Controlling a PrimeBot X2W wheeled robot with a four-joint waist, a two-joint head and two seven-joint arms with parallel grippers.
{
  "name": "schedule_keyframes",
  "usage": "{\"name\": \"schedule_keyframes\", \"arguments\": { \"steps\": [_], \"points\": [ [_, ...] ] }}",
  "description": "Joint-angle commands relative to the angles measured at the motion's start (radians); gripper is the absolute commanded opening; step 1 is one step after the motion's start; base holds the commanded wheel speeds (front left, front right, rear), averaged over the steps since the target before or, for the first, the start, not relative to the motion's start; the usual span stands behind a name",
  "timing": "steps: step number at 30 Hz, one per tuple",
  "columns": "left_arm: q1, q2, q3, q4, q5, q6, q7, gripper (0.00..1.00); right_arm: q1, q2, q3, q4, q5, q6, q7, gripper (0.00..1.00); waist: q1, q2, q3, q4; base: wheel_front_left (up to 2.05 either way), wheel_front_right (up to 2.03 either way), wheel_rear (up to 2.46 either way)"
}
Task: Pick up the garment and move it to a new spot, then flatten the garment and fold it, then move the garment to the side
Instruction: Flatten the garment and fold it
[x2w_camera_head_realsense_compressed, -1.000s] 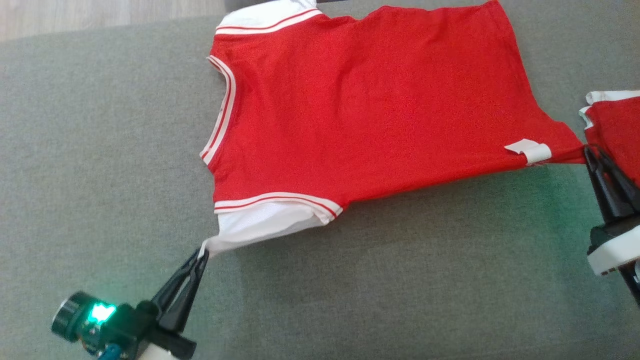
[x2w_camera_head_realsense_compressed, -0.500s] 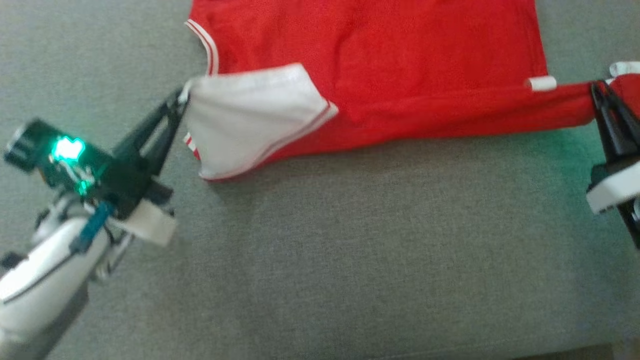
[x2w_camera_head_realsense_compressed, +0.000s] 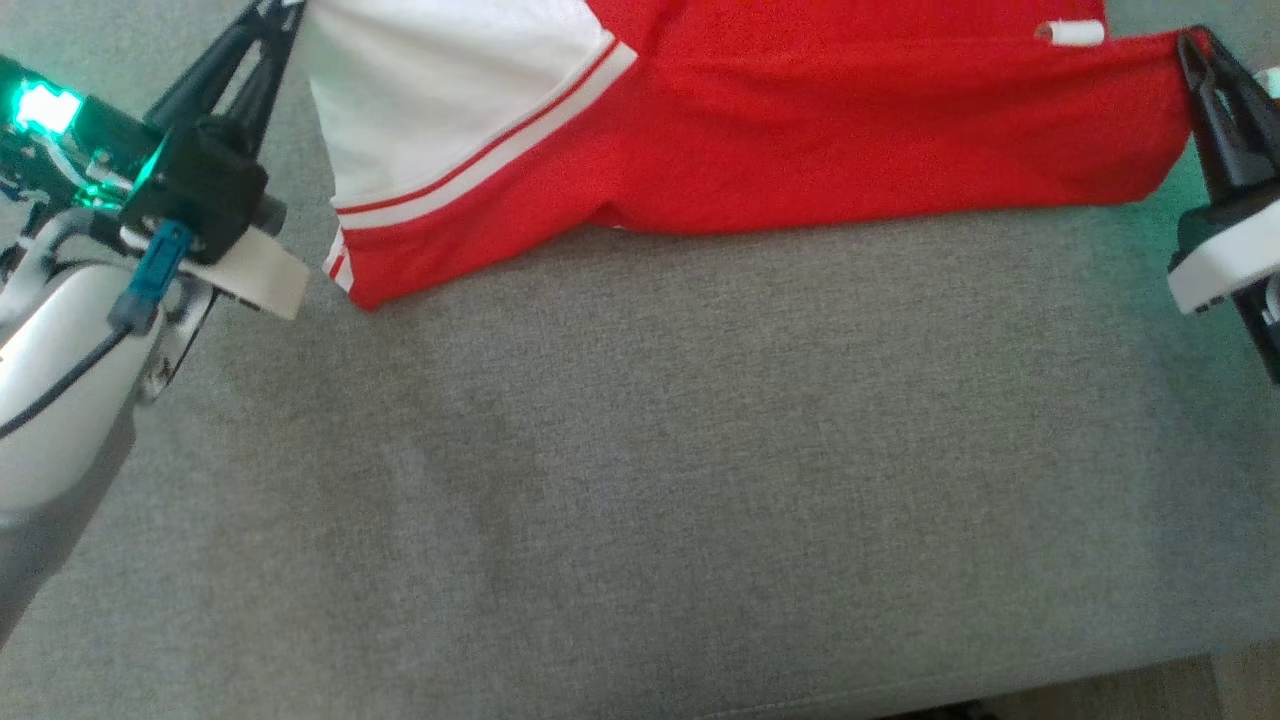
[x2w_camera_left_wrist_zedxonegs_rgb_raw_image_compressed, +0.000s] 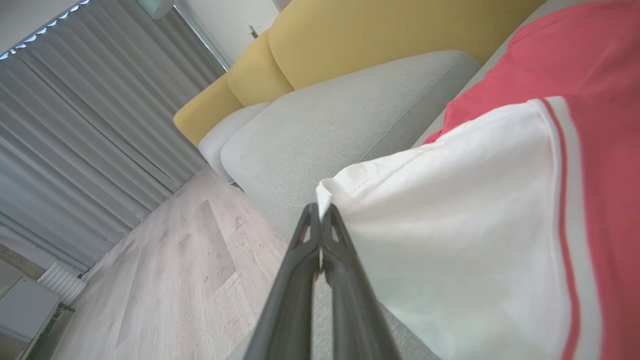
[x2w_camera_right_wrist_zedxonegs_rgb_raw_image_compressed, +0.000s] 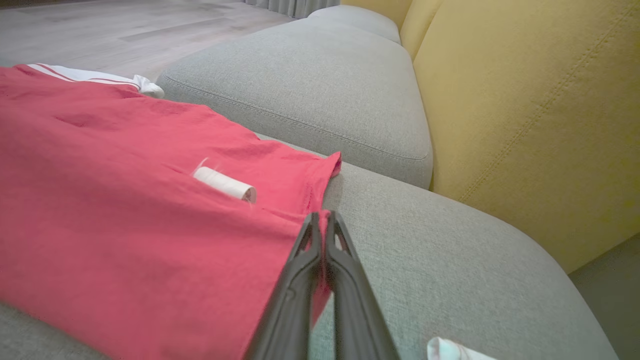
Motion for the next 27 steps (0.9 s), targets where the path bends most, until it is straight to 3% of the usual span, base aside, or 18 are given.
{"name": "schedule_keyframes", "arguments": {
  "steps": [1, 2, 3, 9, 18, 27],
  "points": [
    [-0.051, 0.027, 0.050, -0.004, 0.003, 0.003, 0.000, 0.43, -0.004, -0.018, 0.007, -0.008, -0.006, -0.001, -0.006, 0.00, -0.0002, 0.0000, 0.008, 0.005, 0.00, 0.00, 0.00],
    [-0.057, 0.017, 0.048, 0.008, 0.002, 0.002, -0.002, 1.00, -0.013, -0.016, 0.008, -0.002, -0.007, -0.001, -0.006, 0.23, -0.0002, 0.0000, 0.011, 0.007, 0.00, 0.00, 0.00],
    [-0.060, 0.005, 0.047, 0.019, -0.001, 0.005, -0.008, 1.00, -0.023, -0.013, 0.001, 0.000, -0.011, -0.001, -0.006, 1.00, -0.0002, 0.0000, 0.012, 0.009, 0.00, 0.00, 0.00],
    [-0.003, -0.074, 0.073, 0.051, -0.074, 0.051, -0.052, 1.00, -0.013, 0.022, -0.068, -0.037, -0.050, -0.001, -0.006, 1.00, -0.0002, 0.0000, -0.008, 0.015, 0.00, 0.00, 0.00],
    [0.277, -0.180, 0.113, 0.029, -0.237, 0.159, -0.097, 1.00, 0.131, 0.102, -0.161, -0.154, -0.122, -0.001, -0.006, 1.00, -0.0002, 0.0000, -0.067, 0.002, 0.00, 0.00, 0.00],
    [0.400, -0.236, 0.157, 0.103, -0.339, 0.240, -0.056, 1.00, 0.204, 0.134, -0.195, -0.178, -0.139, -0.001, -0.006, 1.00, -0.0002, 0.0000, -0.089, -0.019, 0.00, 0.00, 0.00]
  ]
}}
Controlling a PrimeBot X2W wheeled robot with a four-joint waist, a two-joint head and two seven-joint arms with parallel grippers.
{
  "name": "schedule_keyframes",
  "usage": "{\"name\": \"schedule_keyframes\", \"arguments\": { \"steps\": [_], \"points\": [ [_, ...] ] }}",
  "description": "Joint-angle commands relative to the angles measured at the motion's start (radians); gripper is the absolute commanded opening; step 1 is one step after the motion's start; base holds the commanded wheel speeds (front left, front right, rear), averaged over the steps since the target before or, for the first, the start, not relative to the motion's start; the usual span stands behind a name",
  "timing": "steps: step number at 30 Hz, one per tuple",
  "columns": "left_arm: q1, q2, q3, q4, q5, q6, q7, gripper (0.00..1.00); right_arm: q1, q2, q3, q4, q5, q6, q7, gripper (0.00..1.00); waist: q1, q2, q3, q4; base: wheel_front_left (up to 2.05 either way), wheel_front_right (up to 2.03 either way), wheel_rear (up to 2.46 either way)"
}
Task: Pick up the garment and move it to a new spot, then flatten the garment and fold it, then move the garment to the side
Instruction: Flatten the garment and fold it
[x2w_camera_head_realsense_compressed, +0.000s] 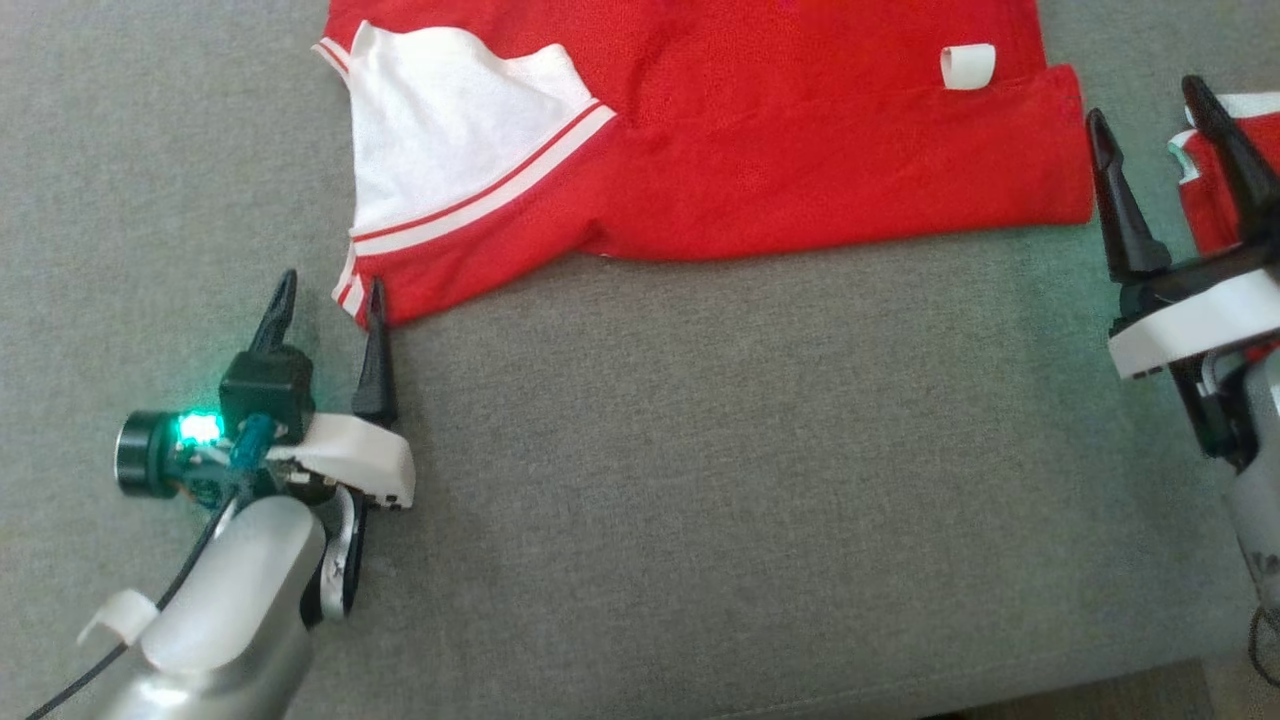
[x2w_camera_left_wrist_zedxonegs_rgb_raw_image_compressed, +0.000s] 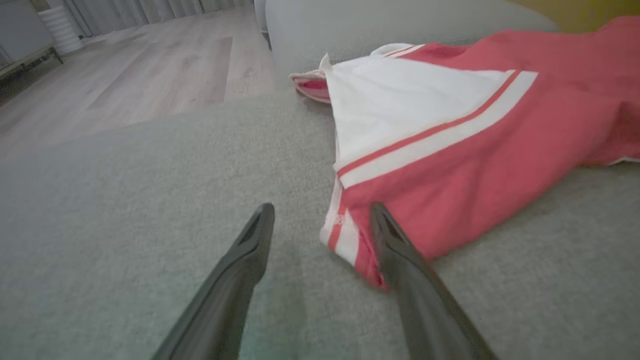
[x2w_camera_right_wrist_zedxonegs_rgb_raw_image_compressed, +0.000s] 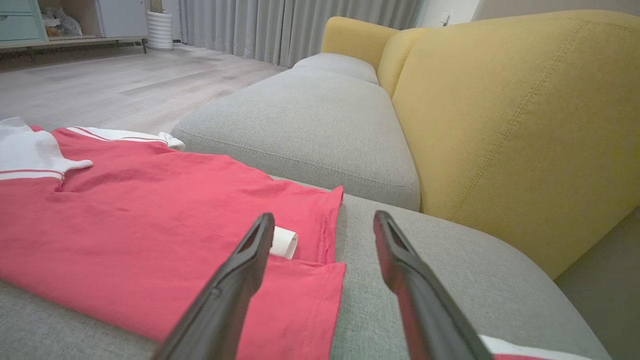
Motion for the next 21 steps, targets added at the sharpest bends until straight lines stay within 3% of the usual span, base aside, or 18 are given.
{"name": "schedule_keyframes", "arguments": {
  "steps": [1, 4, 5, 6, 7, 11, 21],
  "points": [
    [0.002, 0.015, 0.039, -0.004, -0.012, 0.009, 0.014, 1.00, 0.022, -0.006, 0.000, -0.026, -0.008, -0.001, -0.006, 1.00, 0.0002, 0.0000, -0.001, -0.004, 0.00, 0.00, 0.00],
    [0.017, -0.011, 0.033, -0.004, -0.051, -0.022, 0.035, 1.00, 0.028, -0.003, -0.010, -0.022, -0.008, -0.001, -0.006, 1.00, 0.0002, 0.0000, -0.003, -0.007, 0.00, 0.00, 0.00],
    [0.023, -0.020, 0.033, -0.010, -0.068, -0.037, 0.036, 0.78, 0.031, -0.002, -0.014, -0.020, -0.008, -0.001, -0.006, 1.00, 0.0002, 0.0000, -0.003, -0.006, 0.00, 0.00, 0.00],
    [0.030, -0.027, 0.032, -0.014, -0.080, -0.048, 0.039, 0.31, 0.033, 0.000, -0.018, -0.018, -0.006, -0.001, -0.006, 1.00, 0.0002, 0.0000, -0.004, -0.005, 0.00, 0.00, 0.00],
    [0.035, -0.029, 0.030, -0.017, -0.086, -0.055, 0.039, 0.00, 0.036, 0.003, -0.022, -0.014, -0.005, -0.001, -0.006, 1.00, 0.0002, 0.0000, -0.005, -0.004, 0.00, 0.00, 0.00],
    [0.047, -0.038, 0.023, -0.036, -0.097, -0.076, 0.024, 0.00, 0.049, 0.024, -0.027, 0.043, 0.027, -0.001, -0.006, 1.00, 0.0002, 0.0000, -0.011, 0.009, 0.00, 0.00, 0.00],
    [0.046, 0.012, 0.029, -0.091, -0.055, -0.053, -0.027, 0.00, -0.008, 0.070, -0.048, 0.295, 0.107, -0.001, -0.006, 1.00, 0.0002, 0.0000, -0.021, 0.043, 0.00, 0.00, 0.00]
  ]
}}
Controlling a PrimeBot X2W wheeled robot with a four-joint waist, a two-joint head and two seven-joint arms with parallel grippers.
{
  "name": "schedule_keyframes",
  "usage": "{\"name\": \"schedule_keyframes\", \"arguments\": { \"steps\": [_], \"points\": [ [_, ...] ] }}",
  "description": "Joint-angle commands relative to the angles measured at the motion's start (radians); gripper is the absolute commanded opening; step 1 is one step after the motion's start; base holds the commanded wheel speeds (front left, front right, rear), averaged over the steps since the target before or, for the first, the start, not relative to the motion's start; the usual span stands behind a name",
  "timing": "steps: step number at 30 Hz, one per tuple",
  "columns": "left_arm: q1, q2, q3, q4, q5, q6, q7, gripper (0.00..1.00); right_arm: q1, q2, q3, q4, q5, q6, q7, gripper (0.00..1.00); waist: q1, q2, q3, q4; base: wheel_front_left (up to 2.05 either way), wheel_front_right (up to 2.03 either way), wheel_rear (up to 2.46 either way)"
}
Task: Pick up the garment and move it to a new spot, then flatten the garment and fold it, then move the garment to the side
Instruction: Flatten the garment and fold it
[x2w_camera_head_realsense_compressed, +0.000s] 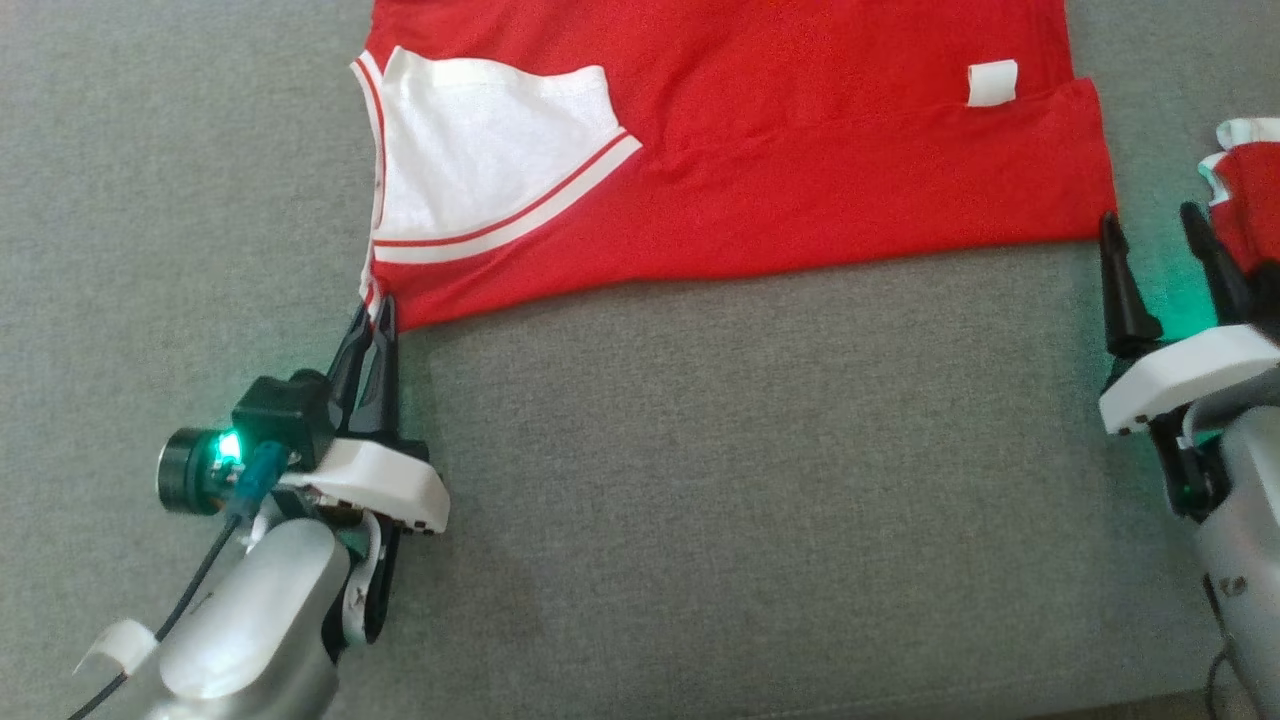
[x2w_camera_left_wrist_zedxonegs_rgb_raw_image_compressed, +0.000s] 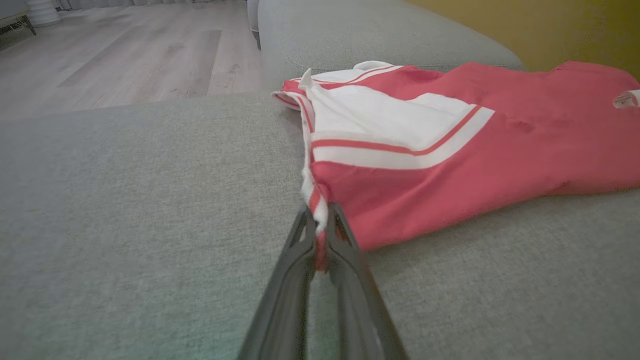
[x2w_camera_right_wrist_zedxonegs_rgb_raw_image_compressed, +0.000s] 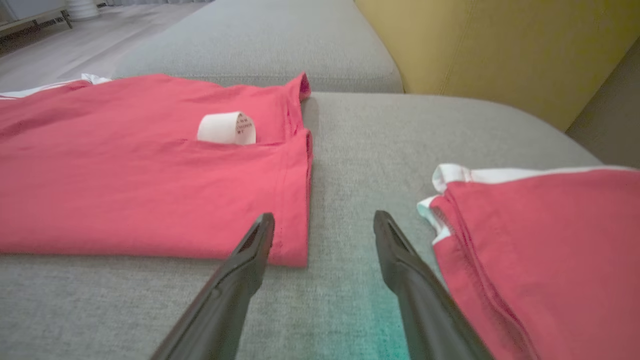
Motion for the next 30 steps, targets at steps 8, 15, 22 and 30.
{"name": "schedule_keyframes", "arguments": {
  "steps": [8, 15, 22, 30],
  "points": [
    [0.009, 0.054, 0.028, -0.060, 0.023, 0.031, -0.013, 0.00, -0.075, 0.009, 0.108, 0.143, 0.091, -0.001, 0.000, 0.99, 0.0000, 0.0000, -0.004, 0.019, 0.00, 0.00, 0.00],
    [0.027, 0.067, 0.024, -0.082, 0.027, 0.041, -0.018, 0.00, -0.110, -0.012, 0.222, 0.197, 0.227, -0.001, 0.048, 0.00, 0.0000, 0.0000, -0.015, 0.038, 0.00, 0.00, 0.00],
    [0.057, 0.061, 0.014, -0.088, 0.023, 0.034, -0.042, 0.00, -0.070, -0.090, 0.298, 0.204, 0.339, -0.001, 0.039, 0.00, 0.0000, 0.0000, -0.061, 0.057, 0.00, 0.00, 0.00],
    [0.181, 0.061, 0.011, -0.128, -0.019, 0.035, -0.062, 0.00, 0.068, -0.176, 0.317, 0.144, 0.370, -0.001, 0.001, 0.00, 0.0000, 0.0000, -0.100, 0.056, 0.00, 0.00, 0.00]
  ]
}}
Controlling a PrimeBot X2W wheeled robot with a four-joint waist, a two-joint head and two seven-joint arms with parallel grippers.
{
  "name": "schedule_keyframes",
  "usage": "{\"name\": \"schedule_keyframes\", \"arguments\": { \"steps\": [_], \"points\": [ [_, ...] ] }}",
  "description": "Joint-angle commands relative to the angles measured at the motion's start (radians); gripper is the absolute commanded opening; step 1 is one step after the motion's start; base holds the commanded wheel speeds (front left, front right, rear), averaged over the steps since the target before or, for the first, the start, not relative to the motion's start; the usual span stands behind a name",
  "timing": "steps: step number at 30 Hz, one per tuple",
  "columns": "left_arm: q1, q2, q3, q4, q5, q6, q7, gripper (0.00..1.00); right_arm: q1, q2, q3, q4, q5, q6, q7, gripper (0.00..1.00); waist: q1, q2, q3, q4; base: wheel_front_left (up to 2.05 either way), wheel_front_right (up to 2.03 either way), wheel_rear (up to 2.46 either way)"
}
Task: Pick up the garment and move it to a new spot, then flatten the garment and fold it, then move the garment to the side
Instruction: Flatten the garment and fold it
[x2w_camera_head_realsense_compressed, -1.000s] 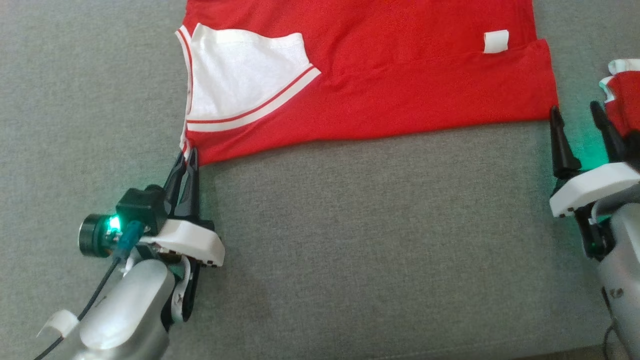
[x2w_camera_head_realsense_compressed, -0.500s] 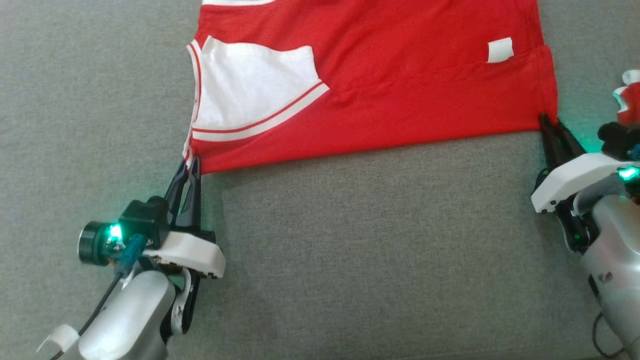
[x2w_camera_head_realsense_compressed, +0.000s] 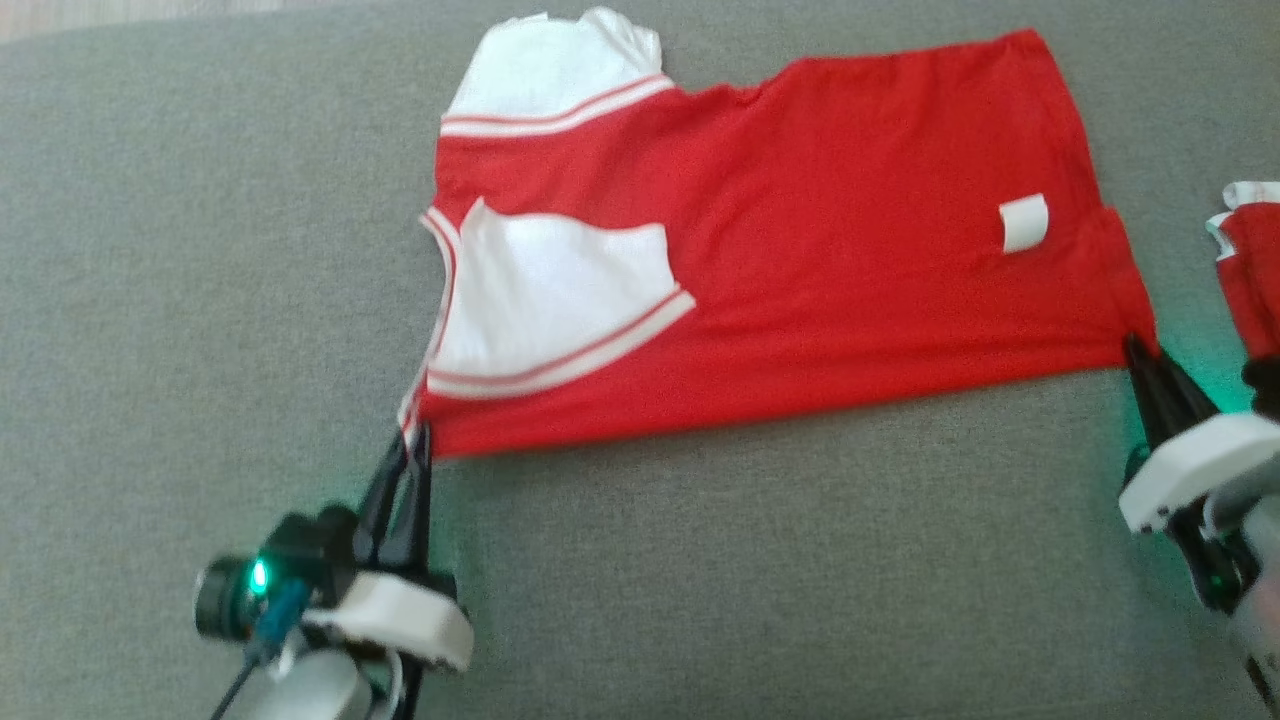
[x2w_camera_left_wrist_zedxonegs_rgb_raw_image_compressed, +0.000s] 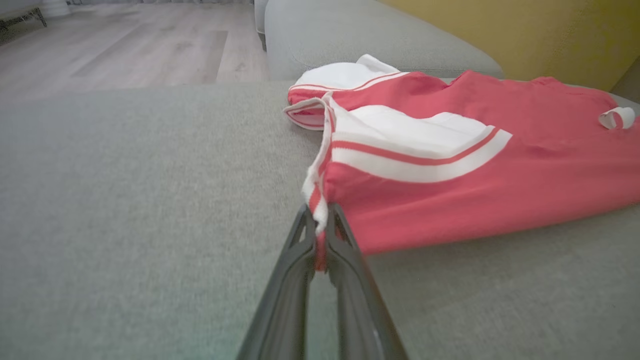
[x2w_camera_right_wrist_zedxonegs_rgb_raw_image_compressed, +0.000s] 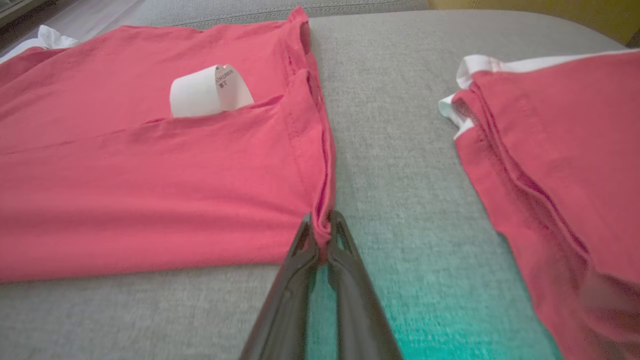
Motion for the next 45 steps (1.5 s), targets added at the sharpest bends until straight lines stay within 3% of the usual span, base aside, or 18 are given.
{"name": "schedule_keyframes", "arguments": {
  "steps": [1, 7, 17, 19, 20, 21, 22, 23, 30, 36, 39, 45],
  "points": [
    [0.024, 0.029, 0.046, -0.030, -0.029, 0.004, -0.014, 0.00, 0.058, -0.057, -0.001, -0.017, 0.012, -0.001, -0.013, 0.00, 0.0001, 0.0000, -0.008, -0.003, 0.00, 0.00, 0.00],
    [0.149, 0.018, 0.036, -0.049, -0.062, -0.009, -0.033, 0.00, 0.192, -0.083, -0.058, -0.101, -0.027, -0.001, -0.018, 0.00, 0.0001, 0.0000, -0.030, -0.008, 0.00, 0.00, 0.00],
    [0.209, 0.024, 0.039, -0.063, -0.052, -0.004, -0.044, 0.00, 0.338, -0.058, -0.180, -0.208, -0.095, -0.001, -0.019, 0.00, 0.0001, 0.0000, -0.040, -0.010, 0.00, 0.00, 0.00],
    [0.203, 0.029, 0.039, -0.064, -0.044, 0.001, -0.044, 0.00, 0.352, -0.051, -0.188, -0.218, -0.106, -0.001, -0.016, 0.21, 0.0001, 0.0000, -0.040, -0.011, 0.00, 0.00, 0.00],
    [0.199, 0.029, 0.039, -0.064, -0.044, 0.002, -0.042, 0.07, 0.356, -0.048, -0.191, -0.223, -0.112, -0.001, -0.013, 0.45, 0.0001, 0.0000, -0.039, -0.012, 0.00, 0.00, 0.00],
    [0.195, 0.029, 0.040, -0.064, -0.045, 0.004, -0.041, 0.38, 0.359, -0.045, -0.196, -0.227, -0.118, -0.001, -0.012, 0.90, 0.0001, 0.0000, -0.039, -0.014, 0.00, 0.00, 0.00],
    [0.194, 0.028, 0.042, -0.065, -0.046, 0.005, -0.039, 0.69, 0.360, -0.042, -0.204, -0.233, -0.123, -0.001, -0.012, 1.00, 0.0001, 0.0000, -0.039, -0.016, 0.00, 0.00, 0.00],
    [0.192, 0.028, 0.043, -0.065, -0.048, 0.007, -0.037, 1.00, 0.360, -0.038, -0.216, -0.243, -0.128, -0.001, -0.013, 1.00, 0.0001, 0.0000, -0.038, -0.019, 0.00, 0.00, 0.00],
    [0.108, 0.052, 0.057, -0.092, -0.031, 0.003, -0.014, 1.00, 0.360, -0.005, -0.314, -0.369, -0.199, -0.001, -0.018, 1.00, 0.0001, 0.0000, -0.011, -0.050, 0.00, 0.00, 0.00],
    [-0.143, 0.123, 0.069, -0.117, 0.031, -0.041, 0.099, 1.00, 0.347, 0.048, -0.369, -0.495, -0.280, -0.001, -0.018, 1.00, 0.0001, 0.0000, 0.051, -0.089, 0.00, 0.00, 0.00],
    [-0.304, 0.157, 0.070, -0.093, 0.049, -0.094, 0.193, 1.00, 0.337, 0.066, -0.366, -0.533, -0.301, -0.001, -0.019, 1.00, 0.0001, 0.0000, 0.082, -0.113, 0.00, 0.00, 0.00],
    [-0.604, 0.211, 0.052, 0.024, 0.025, -0.246, 0.460, 1.00, 0.300, 0.079, -0.338, -0.575, -0.317, -0.001, -0.019, 1.00, 0.0001, 0.0000, 0.147, -0.179, 0.00, 0.00, 0.00]
  ]
}}
